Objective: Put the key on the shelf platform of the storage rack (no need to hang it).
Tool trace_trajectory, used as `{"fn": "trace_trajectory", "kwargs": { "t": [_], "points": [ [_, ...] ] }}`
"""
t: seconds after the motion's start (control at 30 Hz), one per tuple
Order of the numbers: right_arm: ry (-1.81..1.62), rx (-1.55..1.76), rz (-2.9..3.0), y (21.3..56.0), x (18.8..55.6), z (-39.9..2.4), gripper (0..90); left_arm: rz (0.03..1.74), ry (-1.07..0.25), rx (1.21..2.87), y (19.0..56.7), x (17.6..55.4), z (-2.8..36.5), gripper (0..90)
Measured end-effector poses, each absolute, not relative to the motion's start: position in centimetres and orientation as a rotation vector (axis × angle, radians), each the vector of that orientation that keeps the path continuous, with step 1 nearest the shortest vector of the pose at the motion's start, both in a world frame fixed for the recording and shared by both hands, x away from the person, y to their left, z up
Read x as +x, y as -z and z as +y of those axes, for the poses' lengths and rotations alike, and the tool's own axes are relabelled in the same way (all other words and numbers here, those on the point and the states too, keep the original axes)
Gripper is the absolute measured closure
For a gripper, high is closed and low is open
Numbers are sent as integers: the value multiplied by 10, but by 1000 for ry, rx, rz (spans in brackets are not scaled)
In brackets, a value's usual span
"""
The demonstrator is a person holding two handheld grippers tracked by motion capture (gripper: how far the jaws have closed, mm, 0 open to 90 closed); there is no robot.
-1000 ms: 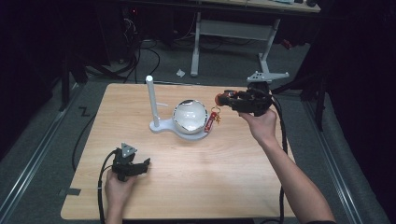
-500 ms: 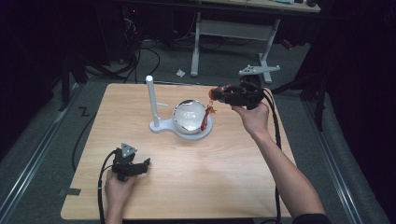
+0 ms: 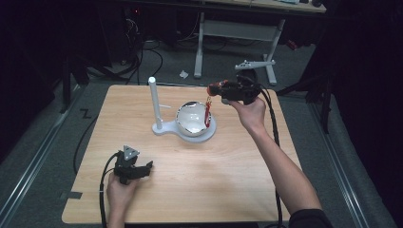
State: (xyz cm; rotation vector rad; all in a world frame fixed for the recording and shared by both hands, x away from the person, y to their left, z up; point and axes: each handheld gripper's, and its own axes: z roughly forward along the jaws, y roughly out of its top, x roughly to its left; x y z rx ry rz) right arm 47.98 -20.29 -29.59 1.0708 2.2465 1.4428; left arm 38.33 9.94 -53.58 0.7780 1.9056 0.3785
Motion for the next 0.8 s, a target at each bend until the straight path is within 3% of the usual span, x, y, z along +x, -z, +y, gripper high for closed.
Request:
{"fn": "trace_trajectory", "kwargs": {
  "t": [0.8],
  "points": [
    [-1452,1089,2275,316,497,-184,550,1904,-375,778,536,383,99,228]
  ]
}}
